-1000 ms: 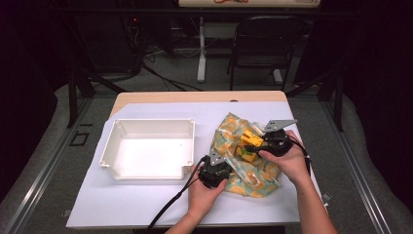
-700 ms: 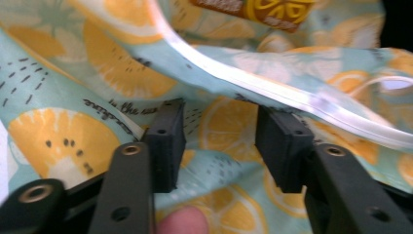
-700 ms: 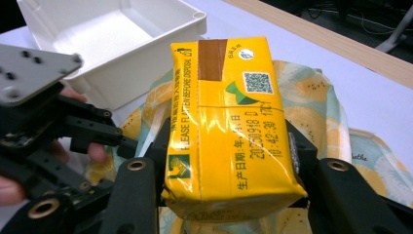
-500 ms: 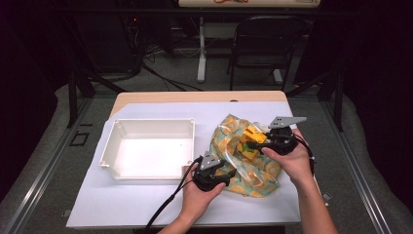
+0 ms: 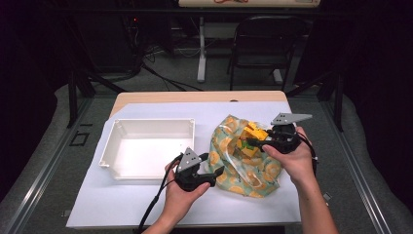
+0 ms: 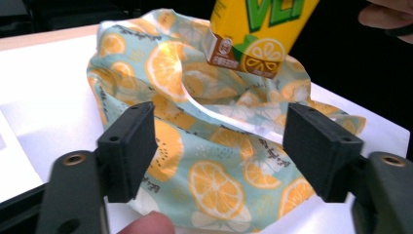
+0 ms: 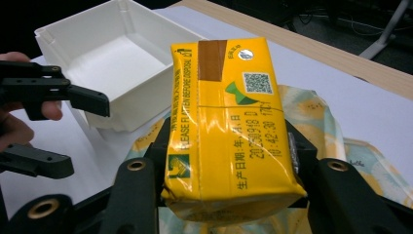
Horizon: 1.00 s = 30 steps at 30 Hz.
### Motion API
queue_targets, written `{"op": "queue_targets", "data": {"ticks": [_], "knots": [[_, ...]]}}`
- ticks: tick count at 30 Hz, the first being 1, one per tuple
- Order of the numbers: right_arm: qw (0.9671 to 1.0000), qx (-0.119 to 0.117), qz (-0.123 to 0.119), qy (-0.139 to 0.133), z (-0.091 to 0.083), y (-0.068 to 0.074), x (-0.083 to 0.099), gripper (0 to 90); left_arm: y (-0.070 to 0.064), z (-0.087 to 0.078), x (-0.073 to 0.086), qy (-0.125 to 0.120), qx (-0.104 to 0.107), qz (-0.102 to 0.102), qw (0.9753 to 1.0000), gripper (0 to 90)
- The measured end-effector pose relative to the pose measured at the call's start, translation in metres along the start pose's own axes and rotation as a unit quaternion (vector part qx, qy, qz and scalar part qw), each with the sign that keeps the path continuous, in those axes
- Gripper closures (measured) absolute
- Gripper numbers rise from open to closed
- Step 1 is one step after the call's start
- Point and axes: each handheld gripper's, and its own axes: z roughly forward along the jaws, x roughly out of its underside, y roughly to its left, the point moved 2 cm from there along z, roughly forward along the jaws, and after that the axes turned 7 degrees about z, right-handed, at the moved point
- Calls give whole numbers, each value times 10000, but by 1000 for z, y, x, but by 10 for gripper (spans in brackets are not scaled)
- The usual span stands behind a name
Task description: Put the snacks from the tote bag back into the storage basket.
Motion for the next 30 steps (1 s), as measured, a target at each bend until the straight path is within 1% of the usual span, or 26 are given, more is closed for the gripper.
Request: {"op": "queue_targets", "data": {"ticks": [1,2,3,4,5,6,7,8,9,11,13,14,15,16,19,20,21,22,24,27,28,30], "knots": [[10000,-43,-8,0,2,6,-1,531,0,1,0,13,-42,86,10000,235],[10000,-43,-8,0,2,6,-1,531,0,1,0,13,-42,86,10000,216],[10000,-62,-39,16,4,12,-2,530,0,2,1,43,-47,83,9999,188],[10000,-62,-39,16,4,12,-2,530,-1,3,1,83,-75,74,9999,188],[9999,-125,-55,24,7,18,-2,529,-3,3,1,144,-181,119,9997,130],[9998,-164,-60,34,9,21,-2,529,-3,3,1,144,-181,119,9997,127],[9998,-188,-69,43,10,23,-2,529,-4,2,0,154,-279,227,9992,123],[9998,-202,-77,46,12,26,-2,529,-4,2,0,154,-279,227,9992,103],[9998,-202,-77,46,12,26,-2,529,-5,2,0,141,-321,247,9991,103],[9996,-253,-97,80,16,33,-2,529,-7,1,-1,154,-312,245,9991,69],[9996,-271,-81,71,17,35,-2,529,-8,2,-1,170,-344,255,9989,54],[9995,-307,-74,62,18,37,-2,529,-8,2,0,188,-319,282,9989,50],[9994,-343,-56,63,20,41,-3,529,-9,2,0,194,-328,303,9988,40],[9994,-343,-56,63,20,41,-3,529,-9,2,0,196,-357,334,9986,40],[9993,-358,-51,62,21,45,-4,529,-11,2,-2,152,-387,317,9986,34],[9992,-392,-28,47,22,49,-4,529,-11,2,-4,173,-359,302,9988,34],[9992,-392,-28,47,22,49,-4,529,-11,2,-4,173,-359,302,9988,32],[9990,-442,-17,34,22,52,-4,529,-12,2,-5,132,-367,296,9988,32],[9989,-456,-33,48,23,54,-4,529,-12,1,-6,141,-363,321,9987,32],[9987,-481,-92,100,26,61,-4,529,-12,1,-6,153,-386,350,9985,32],[9987,-481,-92,100,26,61,-4,529,-12,1,-6,153,-386,350,9985,32],[9984,-539,-87,111,28,65,-4,529,-12,1,-6,140,-381,360,9985,32]]}}
